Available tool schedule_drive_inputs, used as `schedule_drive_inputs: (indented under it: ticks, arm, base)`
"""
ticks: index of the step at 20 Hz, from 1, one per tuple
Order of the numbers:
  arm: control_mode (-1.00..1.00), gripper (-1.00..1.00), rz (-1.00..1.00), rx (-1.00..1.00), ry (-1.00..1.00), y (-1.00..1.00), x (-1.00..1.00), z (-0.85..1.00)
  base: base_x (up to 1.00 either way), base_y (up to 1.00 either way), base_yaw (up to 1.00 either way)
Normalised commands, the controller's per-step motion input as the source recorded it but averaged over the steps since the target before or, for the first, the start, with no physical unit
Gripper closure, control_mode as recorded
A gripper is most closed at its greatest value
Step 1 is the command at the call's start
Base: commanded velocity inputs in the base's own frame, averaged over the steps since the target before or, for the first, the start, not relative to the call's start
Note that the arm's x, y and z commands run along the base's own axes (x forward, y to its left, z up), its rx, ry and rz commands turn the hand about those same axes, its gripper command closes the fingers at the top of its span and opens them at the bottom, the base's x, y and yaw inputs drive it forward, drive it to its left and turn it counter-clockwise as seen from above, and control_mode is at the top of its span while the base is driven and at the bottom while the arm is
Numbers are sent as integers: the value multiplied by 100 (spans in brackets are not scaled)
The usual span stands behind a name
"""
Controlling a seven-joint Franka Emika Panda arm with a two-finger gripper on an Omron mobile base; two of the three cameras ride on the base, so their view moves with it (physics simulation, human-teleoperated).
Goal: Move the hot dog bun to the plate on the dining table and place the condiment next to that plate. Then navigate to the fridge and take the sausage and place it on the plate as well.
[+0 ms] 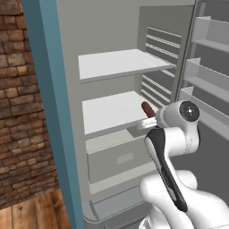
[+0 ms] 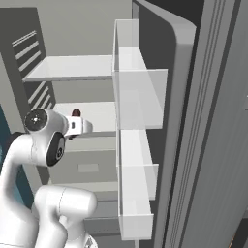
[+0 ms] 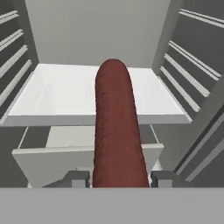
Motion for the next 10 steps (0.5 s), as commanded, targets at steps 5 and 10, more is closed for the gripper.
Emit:
schedule_drive_inputs:
  ticks: [5, 10]
  arm:
    - [-100, 100, 0, 0, 0, 0, -69, 42]
    - [-100, 100, 0, 0, 0, 5, -61, 41]
  base:
    - [0, 0, 0]
    - [0, 0, 0]
